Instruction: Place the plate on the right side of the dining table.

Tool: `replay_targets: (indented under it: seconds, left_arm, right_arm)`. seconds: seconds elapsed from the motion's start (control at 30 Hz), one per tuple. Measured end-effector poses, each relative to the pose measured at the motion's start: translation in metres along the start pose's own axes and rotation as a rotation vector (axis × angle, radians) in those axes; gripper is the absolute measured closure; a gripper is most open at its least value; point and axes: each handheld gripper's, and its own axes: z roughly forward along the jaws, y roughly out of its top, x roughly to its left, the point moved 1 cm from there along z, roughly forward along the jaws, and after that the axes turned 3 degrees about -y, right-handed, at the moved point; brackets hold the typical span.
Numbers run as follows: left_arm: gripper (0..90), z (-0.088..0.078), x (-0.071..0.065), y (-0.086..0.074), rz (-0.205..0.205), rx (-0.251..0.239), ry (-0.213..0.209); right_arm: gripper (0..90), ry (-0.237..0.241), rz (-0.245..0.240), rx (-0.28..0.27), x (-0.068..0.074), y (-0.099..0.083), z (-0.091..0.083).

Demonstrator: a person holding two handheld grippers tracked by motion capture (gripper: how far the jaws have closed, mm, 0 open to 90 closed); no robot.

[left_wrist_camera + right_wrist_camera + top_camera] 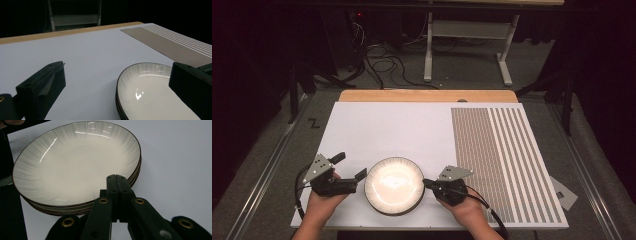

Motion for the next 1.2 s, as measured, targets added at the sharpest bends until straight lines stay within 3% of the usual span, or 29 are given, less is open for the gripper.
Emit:
replay_targets:
  seconds: [0.97,1.2]
  left_arm:
    - [2.3,-0.003,0.002,0.001,-0.017,-0.012,-0.005]
    - [2.6,-0.006,0.003,0.002,-0.016,-0.015,-0.001]
  right_arm:
    - [90.0,0.024,0.001,0.003,0.002,0.004,0.008]
    - [90.0,0.037,-0.036,0.02,0.009,0.005,0.016]
